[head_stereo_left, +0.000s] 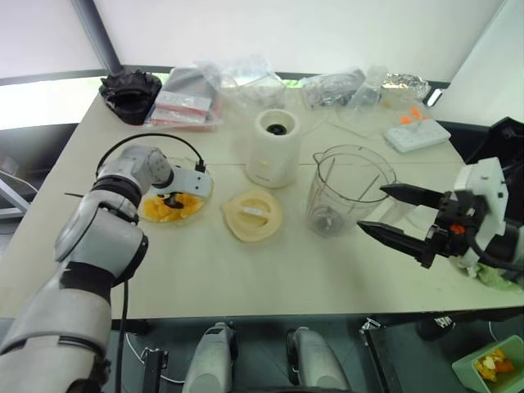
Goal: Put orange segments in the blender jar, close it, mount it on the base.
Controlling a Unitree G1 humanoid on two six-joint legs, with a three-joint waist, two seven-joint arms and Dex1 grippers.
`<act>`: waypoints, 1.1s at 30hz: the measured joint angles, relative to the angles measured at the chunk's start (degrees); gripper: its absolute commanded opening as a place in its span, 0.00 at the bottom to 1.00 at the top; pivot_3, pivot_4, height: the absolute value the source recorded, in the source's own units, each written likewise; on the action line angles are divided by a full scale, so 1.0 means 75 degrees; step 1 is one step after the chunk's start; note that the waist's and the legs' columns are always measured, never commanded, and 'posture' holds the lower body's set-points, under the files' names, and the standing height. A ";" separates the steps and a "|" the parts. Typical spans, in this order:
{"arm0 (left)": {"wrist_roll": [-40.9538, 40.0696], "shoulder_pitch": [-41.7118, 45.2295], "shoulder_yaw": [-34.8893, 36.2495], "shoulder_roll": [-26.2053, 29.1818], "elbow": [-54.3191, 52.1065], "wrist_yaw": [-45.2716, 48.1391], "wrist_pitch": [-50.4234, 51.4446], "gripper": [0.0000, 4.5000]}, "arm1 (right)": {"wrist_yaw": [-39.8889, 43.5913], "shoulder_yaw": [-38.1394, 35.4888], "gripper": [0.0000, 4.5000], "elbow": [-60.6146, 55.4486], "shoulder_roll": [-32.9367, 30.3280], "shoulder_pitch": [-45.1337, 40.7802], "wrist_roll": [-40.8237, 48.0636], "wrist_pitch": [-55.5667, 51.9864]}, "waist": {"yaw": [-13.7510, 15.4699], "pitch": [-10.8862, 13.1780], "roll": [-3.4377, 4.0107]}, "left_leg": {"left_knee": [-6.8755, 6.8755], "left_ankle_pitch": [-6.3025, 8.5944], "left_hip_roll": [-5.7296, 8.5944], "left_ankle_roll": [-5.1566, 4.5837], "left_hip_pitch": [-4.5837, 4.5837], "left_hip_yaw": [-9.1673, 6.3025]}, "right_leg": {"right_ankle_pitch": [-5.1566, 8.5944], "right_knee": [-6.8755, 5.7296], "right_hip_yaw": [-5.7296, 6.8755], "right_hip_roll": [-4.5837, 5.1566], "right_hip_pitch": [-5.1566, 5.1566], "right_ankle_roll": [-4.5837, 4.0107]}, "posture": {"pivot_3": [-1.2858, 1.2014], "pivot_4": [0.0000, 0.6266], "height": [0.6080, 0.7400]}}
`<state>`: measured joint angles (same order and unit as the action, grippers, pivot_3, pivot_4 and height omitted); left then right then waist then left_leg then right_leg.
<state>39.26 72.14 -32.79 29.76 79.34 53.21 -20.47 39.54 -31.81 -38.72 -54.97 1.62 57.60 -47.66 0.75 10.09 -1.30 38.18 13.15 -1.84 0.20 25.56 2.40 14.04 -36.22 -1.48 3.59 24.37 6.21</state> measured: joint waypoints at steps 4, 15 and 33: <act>0.0001 -0.0016 0.0028 -0.0032 -0.0001 -0.0030 -0.0002 1.00 | -0.0007 0.0000 1.00 0.0000 -0.0006 0.0005 -0.0002 0.0000 | -0.0002 0.0000 0.0000 | 0.0000 0.0000 0.0000 0.0000 -0.0001 0.0000 | 0.0000 -0.0001 0.0000 0.0000 0.0000 0.0001 | 0.52 0.24 1.00; -0.0004 -0.0148 0.0176 -0.0062 -0.0004 -0.0261 0.0036 1.00 | -0.0002 0.0000 1.00 0.0000 -0.0017 0.0017 -0.0032 0.0001 | 0.0000 -0.0006 0.0000 | 0.0002 0.0000 0.0000 0.0000 -0.0010 0.0000 | -0.0004 -0.0005 0.0000 0.0000 -0.0007 0.0006 | 0.52 0.24 1.00; -0.0174 -0.0326 0.0446 -0.0194 -0.0004 -0.0300 0.0468 0.49 | -0.0092 0.0000 1.00 -0.0044 -0.0023 0.0072 -0.0097 0.0001 | -0.0003 -0.0009 -0.0001 | 0.0007 -0.0001 0.0001 0.0000 -0.0014 0.0000 | -0.0004 -0.0014 0.0000 -0.0002 -0.0009 0.0007 | 0.52 0.24 1.00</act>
<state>37.95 69.70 -29.44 28.30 79.31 50.96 -16.96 38.85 -31.81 -39.05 -55.14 2.15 56.88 -47.66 0.73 10.02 -1.31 38.23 13.14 -1.83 0.19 25.45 2.40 14.01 -36.33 -1.48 3.57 24.30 6.26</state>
